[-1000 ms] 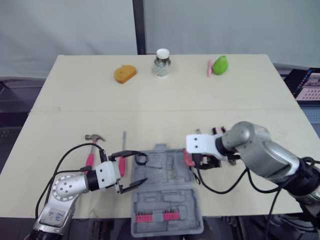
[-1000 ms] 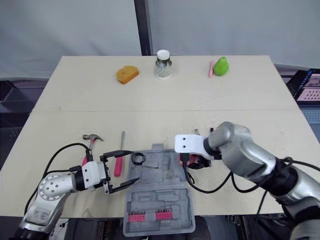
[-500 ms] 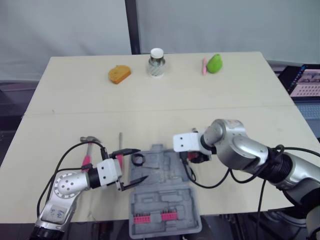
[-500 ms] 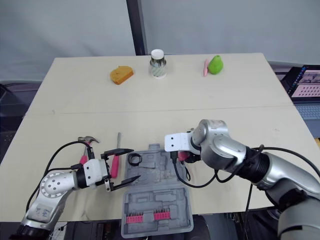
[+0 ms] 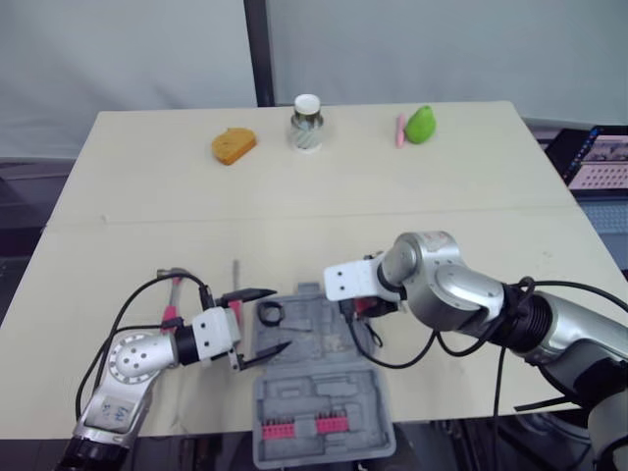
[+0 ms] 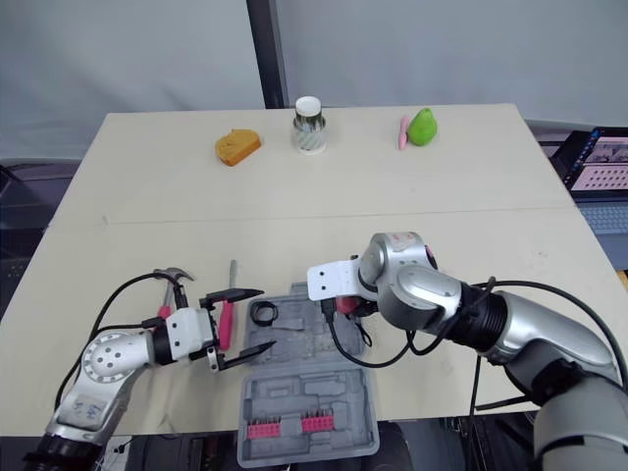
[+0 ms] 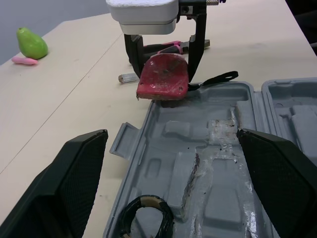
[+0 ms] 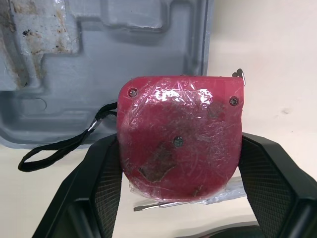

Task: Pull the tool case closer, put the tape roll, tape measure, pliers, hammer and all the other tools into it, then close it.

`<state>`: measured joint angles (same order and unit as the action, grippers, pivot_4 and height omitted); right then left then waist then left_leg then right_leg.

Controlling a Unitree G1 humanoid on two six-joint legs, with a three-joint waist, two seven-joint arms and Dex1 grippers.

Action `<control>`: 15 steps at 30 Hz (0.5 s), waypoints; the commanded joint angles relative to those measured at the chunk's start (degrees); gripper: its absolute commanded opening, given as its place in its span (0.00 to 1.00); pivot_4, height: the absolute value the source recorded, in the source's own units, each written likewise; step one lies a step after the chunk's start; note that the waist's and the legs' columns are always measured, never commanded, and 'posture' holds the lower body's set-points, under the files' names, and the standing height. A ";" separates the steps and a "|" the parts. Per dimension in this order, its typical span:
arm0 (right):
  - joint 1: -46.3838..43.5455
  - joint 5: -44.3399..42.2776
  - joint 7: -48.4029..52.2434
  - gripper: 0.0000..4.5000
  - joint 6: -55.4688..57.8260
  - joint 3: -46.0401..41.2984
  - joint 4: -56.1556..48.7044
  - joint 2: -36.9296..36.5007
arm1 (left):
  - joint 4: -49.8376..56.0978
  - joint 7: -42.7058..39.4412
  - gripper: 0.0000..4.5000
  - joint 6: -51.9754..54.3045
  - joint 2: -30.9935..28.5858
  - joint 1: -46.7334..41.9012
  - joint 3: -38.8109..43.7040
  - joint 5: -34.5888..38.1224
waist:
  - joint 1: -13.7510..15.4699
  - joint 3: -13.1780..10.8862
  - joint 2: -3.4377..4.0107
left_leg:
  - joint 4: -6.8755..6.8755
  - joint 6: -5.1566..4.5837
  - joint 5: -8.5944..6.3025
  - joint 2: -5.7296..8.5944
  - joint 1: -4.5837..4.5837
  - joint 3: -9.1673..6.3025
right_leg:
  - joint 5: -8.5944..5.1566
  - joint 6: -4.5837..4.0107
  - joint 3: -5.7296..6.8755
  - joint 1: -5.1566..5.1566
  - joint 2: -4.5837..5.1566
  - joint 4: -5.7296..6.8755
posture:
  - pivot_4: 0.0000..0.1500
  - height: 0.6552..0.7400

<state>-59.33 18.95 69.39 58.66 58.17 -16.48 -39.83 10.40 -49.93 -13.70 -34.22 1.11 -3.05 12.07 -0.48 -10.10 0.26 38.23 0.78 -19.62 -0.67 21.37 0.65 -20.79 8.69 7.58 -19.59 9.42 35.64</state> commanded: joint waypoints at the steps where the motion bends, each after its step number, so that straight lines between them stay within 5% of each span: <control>1: -0.61 1.03 0.75 0.65 -0.41 0.19 -2.03 1.34 | 2.00 0.17 1.00 0.19 0.18 0.33 -0.37 0.05 | -0.01 0.00 0.00 | 0.00 0.00 0.00 0.00 0.00 0.00 | 0.00 0.00 0.00 0.00 0.00 0.00 | 1.00 1.00; 15: 1.95 1.83 0.29 0.65 -1.71 1.67 -0.92 4.08 | 3.30 0.75 1.00 1.64 0.12 0.38 -0.56 -0.11 | -0.30 0.00 -0.01 | -0.01 0.00 0.00 0.00 0.00 -0.03 | 0.00 0.00 0.01 0.00 0.00 0.02 | 1.00 1.00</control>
<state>-57.14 19.87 69.42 57.43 60.22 -16.45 -35.87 11.27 -49.48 -11.76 -34.19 1.08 -3.47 12.00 -0.78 -10.10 0.25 38.22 0.78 -19.62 -0.66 21.37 0.62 -20.79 8.69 7.59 -19.59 9.42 35.66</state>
